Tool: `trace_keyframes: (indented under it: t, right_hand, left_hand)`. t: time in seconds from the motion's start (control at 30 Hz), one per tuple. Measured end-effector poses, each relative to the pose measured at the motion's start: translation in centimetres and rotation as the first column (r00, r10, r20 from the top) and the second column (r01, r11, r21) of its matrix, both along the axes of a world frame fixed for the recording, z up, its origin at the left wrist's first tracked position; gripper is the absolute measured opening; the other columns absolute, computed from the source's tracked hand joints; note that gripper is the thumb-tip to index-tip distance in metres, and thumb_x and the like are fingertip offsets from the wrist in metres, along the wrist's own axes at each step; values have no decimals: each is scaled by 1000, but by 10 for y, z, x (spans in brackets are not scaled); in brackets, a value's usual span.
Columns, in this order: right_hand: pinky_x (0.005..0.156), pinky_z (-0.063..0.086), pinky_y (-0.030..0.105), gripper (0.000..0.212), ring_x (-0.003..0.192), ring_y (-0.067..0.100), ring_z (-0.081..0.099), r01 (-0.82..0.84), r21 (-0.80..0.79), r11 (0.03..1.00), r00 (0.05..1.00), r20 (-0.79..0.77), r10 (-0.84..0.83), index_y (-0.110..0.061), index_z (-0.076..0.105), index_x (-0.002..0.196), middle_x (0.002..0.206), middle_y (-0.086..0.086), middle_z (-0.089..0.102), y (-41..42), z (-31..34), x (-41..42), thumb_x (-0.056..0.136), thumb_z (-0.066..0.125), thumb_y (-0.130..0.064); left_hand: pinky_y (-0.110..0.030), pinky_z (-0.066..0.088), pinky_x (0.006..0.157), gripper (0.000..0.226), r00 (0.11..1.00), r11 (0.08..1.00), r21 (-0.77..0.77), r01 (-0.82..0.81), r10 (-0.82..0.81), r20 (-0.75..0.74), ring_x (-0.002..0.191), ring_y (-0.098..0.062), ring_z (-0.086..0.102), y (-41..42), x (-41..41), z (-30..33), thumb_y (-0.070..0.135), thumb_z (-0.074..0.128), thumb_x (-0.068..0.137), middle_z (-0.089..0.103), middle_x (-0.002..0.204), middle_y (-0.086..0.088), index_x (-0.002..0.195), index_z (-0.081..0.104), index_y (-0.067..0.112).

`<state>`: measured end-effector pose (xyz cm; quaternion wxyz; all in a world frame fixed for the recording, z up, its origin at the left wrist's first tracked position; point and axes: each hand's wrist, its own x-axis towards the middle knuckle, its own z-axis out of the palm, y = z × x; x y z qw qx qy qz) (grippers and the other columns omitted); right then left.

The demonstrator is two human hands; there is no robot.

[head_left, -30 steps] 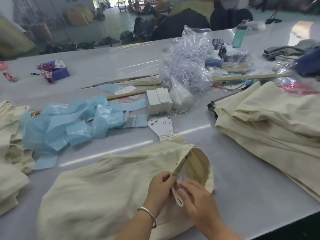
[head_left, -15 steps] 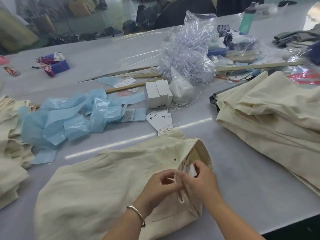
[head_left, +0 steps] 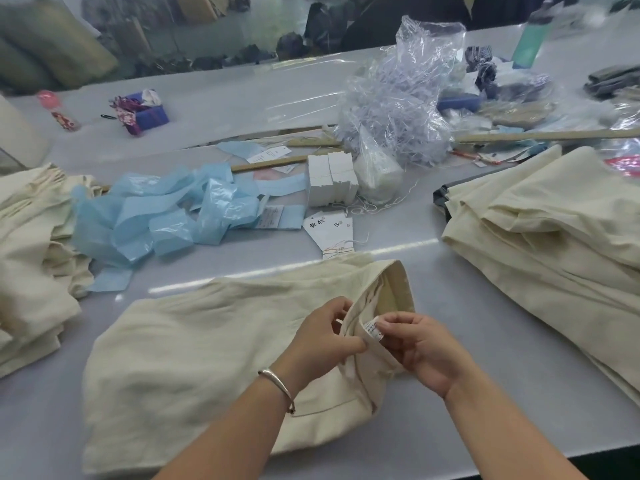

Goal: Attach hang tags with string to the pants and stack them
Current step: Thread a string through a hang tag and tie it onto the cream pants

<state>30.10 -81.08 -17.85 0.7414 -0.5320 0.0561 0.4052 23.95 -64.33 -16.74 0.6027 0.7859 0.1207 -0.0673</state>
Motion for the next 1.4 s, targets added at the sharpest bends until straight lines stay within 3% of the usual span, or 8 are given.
trace_keyframes:
  t: [0.17,0.3,0.43,0.6,0.83,0.97,1.27,1.4]
  right_hand:
    - [67,59,31,15,78,26,72,-8,128,992,997,-73,18,1,72,82,89,21,72,2,3,4,68,68,-5]
    - [66,57,30,8,78,27,70,-109,1,994,994,22,109,-1,71,80,88,21,71,1,3,7,73,69,-4]
    - [56,41,29,21,59,19,50,103,-441,891,874,468,131,-8,56,60,58,3,56,4,0,17,69,68,6]
    - [52,36,22,23,52,9,41,321,-291,901,582,811,55,-8,50,62,55,0,48,37,17,20,68,69,3]
    - [61,41,30,15,58,12,46,16,-400,916,659,694,291,-9,57,67,57,-6,51,136,5,28,76,65,0]
    - [65,43,33,10,64,18,51,5,-472,882,733,601,318,-8,61,72,65,2,57,197,-15,51,76,63,1]
    - [65,39,30,24,78,22,56,356,-472,807,748,661,57,-13,54,105,90,5,64,334,-37,147,83,62,-7]
    - [83,38,31,69,109,29,55,458,-517,723,689,721,80,-13,37,137,127,10,51,372,-38,189,80,74,-21]
  left_hand:
    - [-30,43,65,29,998,999,-29,-44,45,41,69,-14,53,5,0,2,8,62,61,60,75,-2,89,64,8]
    - [-24,44,62,23,997,998,-11,-67,68,32,67,-9,53,0,-4,-2,8,66,66,61,74,0,89,66,11]
    - [-21,49,64,19,998,992,118,-50,54,-34,65,-5,57,-5,-14,-16,5,68,78,70,83,-3,96,70,12]
    - [-17,47,67,8,975,975,-19,-221,221,36,72,-8,64,10,-21,-9,13,68,87,72,83,-6,95,71,14]
    - [-16,46,63,16,924,923,-55,-380,381,10,69,-6,65,79,-29,2,5,57,92,73,78,4,92,71,15]
    - [-16,47,62,18,898,896,-65,-440,438,-46,68,-6,65,140,-29,-9,3,56,92,74,78,3,90,71,14]
    - [-13,46,60,32,864,862,-58,-503,499,-68,63,-6,64,263,21,-45,-10,47,85,74,77,-2,88,70,11]
    - [-18,50,65,36,883,876,-109,-470,464,-77,65,-9,65,284,30,-65,-13,44,82,73,74,-2,88,70,10]
